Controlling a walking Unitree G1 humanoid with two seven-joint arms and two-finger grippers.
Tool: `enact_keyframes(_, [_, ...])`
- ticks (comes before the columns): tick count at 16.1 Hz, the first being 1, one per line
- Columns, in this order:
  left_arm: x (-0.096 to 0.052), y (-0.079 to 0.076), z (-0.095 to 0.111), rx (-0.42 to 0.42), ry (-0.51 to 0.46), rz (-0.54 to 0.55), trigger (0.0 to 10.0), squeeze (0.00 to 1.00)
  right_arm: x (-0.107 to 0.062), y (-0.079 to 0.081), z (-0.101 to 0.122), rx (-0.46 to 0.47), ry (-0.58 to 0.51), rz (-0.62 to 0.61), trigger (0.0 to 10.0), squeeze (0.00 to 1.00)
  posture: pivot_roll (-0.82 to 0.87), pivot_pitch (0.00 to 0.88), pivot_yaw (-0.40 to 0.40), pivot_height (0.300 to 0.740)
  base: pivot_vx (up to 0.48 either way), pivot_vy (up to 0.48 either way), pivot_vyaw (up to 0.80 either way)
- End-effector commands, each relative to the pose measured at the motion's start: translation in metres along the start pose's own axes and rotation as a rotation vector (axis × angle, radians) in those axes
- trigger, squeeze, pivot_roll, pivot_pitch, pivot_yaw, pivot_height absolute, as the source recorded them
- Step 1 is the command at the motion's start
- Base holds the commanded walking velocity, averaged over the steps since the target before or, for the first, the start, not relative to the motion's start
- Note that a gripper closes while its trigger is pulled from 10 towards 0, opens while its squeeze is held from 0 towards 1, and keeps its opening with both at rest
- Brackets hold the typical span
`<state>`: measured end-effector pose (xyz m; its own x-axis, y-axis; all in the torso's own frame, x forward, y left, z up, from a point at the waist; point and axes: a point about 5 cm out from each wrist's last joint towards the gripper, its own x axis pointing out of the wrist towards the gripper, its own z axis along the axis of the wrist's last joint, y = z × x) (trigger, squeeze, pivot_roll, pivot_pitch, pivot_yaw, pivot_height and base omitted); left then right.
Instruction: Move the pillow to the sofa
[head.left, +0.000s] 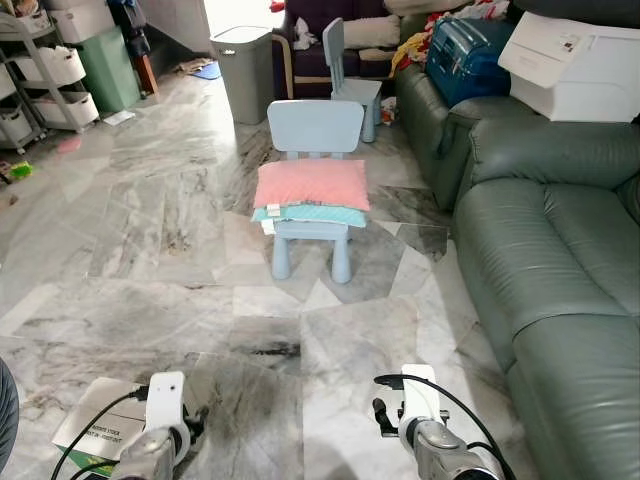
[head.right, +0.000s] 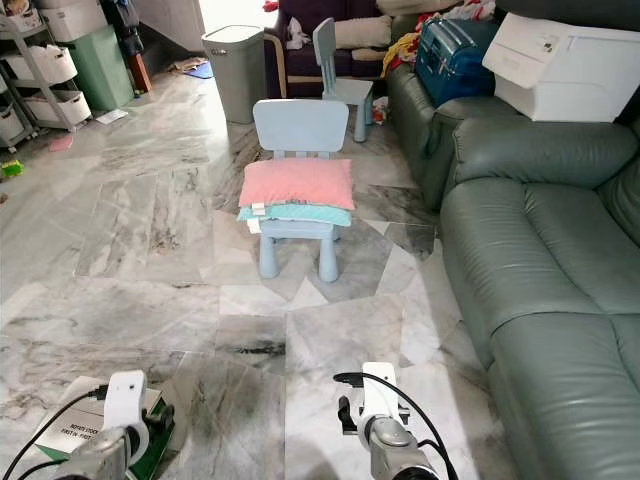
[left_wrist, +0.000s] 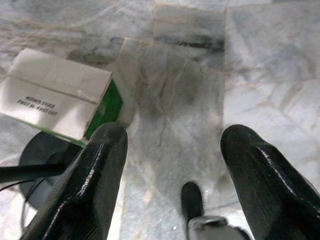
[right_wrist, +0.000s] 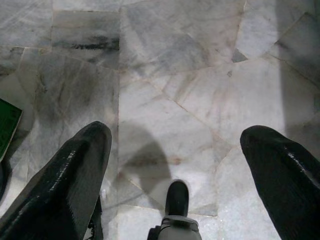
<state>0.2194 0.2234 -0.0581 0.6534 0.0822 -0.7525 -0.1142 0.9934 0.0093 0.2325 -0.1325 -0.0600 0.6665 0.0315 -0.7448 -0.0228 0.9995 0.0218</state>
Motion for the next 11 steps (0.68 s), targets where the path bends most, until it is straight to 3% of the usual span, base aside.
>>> enact_keyframes(1, [0.001, 0.000, 0.007, -0.003, -0.019, -0.003, 10.0, 0.00, 0.000, 0.002, 0.000, 0.010, 0.001, -0.010, 10.0, 0.00, -0.12, 0.000, 0.034, 0.740, 0.000, 0.000, 0.00])
enact_keyframes(3, [0.002, -0.001, 0.012, -0.007, -0.029, -0.022, 10.0, 0.00, 0.000, 0.000, 0.002, 0.022, -0.039, -0.054, 10.0, 0.00, -0.12, 0.000, 0.038, 0.740, 0.000, 0.000, 0.00])
enact_keyframes(4, [0.002, -0.001, 0.024, -0.039, -0.078, -0.037, 10.0, 0.00, -0.001, -0.002, 0.005, 0.010, -0.090, -0.100, 10.0, 0.00, -0.13, 0.000, 0.045, 0.740, 0.000, 0.000, 0.00])
enact_keyframes(5, [0.003, -0.005, 0.044, -0.049, -0.162, -0.086, 10.0, 0.00, -0.003, -0.052, 0.030, 0.052, -0.174, -0.107, 10.0, 0.00, -0.14, 0.000, 0.050, 0.740, 0.000, 0.000, 0.00])
enact_keyframes(6, [0.003, -0.009, 0.063, -0.046, -0.241, -0.131, 10.0, 0.00, -0.008, -0.075, 0.054, 0.033, -0.284, -0.087, 10.0, 0.00, -0.14, 0.000, 0.052, 0.740, 0.000, 0.000, 0.00])
enact_keyframes(7, [0.001, -0.014, 0.080, -0.035, -0.314, -0.165, 10.0, 0.00, -0.009, -0.075, 0.066, 0.053, -0.333, -0.047, 10.0, 0.00, -0.14, 0.000, 0.050, 0.740, 0.000, 0.000, 0.00])
enact_keyframes(8, [-0.004, -0.024, 0.106, -0.022, -0.442, -0.257, 10.0, 0.00, -0.013, -0.077, 0.087, -0.003, -0.438, -0.029, 10.0, 0.00, -0.13, 0.000, 0.049, 0.740, 0.000, 0.000, 0.00])
enact_keyframes(9, [-0.011, -0.032, 0.117, 0.021, -0.530, -0.307, 10.0, 0.00, -0.017, -0.076, 0.100, 0.025, -0.510, 0.025, 10.0, 0.00, -0.13, 0.000, 0.049, 0.740, 0.000, 0.000, 0.00])
enact_keyframes(10, [-0.018, -0.035, 0.121, 0.080, -0.591, -0.321, 10.0, 0.00, -0.022, -0.076, 0.107, 0.040, -0.563, 0.058, 10.0, 0.00, -0.13, 0.000, 0.049, 0.740, 0.000, 0.000, 0.00])
enact_keyframes(11, [-0.037, -0.040, 0.119, 0.109, -0.672, -0.385, 10.0, 0.00, -0.039, -0.074, 0.113, 0.079, -0.672, 0.084, 10.0, 0.00, -0.12, 0.000, 0.055, 0.740, 0.000, 0.000, 0.00])
